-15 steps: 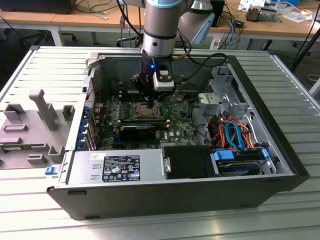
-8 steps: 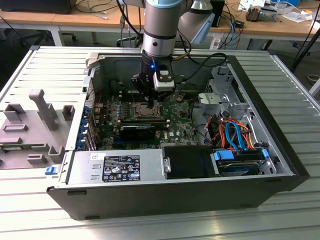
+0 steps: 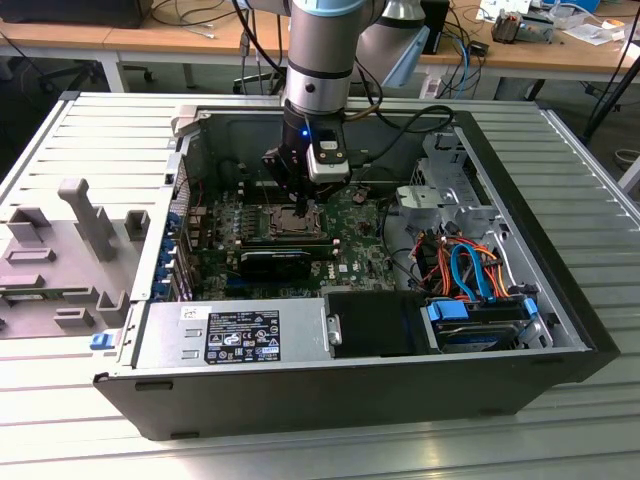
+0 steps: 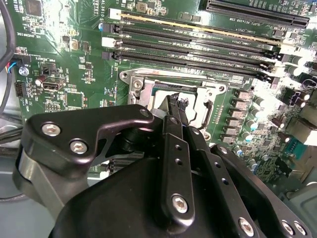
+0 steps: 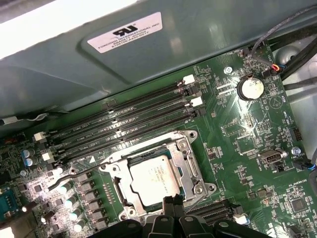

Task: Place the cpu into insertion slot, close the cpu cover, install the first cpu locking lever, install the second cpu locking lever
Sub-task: 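Install the first cpu locking lever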

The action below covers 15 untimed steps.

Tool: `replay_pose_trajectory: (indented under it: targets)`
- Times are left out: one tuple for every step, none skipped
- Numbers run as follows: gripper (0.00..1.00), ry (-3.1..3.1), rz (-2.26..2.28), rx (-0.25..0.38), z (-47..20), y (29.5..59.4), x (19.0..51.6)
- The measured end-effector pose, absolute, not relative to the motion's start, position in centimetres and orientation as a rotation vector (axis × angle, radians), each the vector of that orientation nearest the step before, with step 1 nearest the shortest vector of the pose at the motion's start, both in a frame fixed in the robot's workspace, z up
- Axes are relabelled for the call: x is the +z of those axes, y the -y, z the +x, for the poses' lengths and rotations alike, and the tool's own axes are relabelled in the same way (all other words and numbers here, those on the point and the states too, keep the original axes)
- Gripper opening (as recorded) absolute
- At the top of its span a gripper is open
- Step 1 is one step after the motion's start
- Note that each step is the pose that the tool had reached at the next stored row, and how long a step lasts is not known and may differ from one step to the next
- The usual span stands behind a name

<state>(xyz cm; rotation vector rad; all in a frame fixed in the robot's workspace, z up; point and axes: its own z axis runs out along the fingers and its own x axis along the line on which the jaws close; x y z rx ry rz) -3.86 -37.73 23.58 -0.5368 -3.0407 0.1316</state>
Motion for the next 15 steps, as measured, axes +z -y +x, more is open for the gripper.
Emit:
replay_pose_trajectory:
  targets:
    - [0.11,3.041,-0.536,0.132,-3.86,37.73,23.58]
    - [0.11,3.041,-0.535,0.132,-3.86,37.73,23.58]
    - [0.11,3.041,-0.533,0.131,-3.86,37.73,23.58]
    - [0.11,3.042,-0.531,0.131,-3.85,37.73,23.58]
    - [0.11,3.042,-0.53,0.131,-3.85,37.73,23.58]
    - [0.11,3.042,-0.529,0.131,-3.86,37.73,23.58]
    - [0.11,3.043,-0.527,0.131,-3.86,37.73,23.58]
    - [0.11,3.043,-0.526,0.131,-3.85,37.73,23.58]
    - [0.11,3.043,-0.524,0.131,-3.85,37.73,23.58]
    - [0.11,3.043,-0.523,0.131,-3.86,37.73,23.58]
    - [0.11,3.044,-0.522,0.131,-3.86,37.73,23.58]
    - [0.11,3.044,-0.519,0.131,-3.85,37.73,23.58]
    - [0.11,3.045,-0.517,0.13,-3.86,37.73,23.58]
    - [0.11,3.045,-0.516,0.13,-3.86,37.73,23.58]
    - [0.11,3.045,-0.515,0.13,-3.86,37.73,23.58]
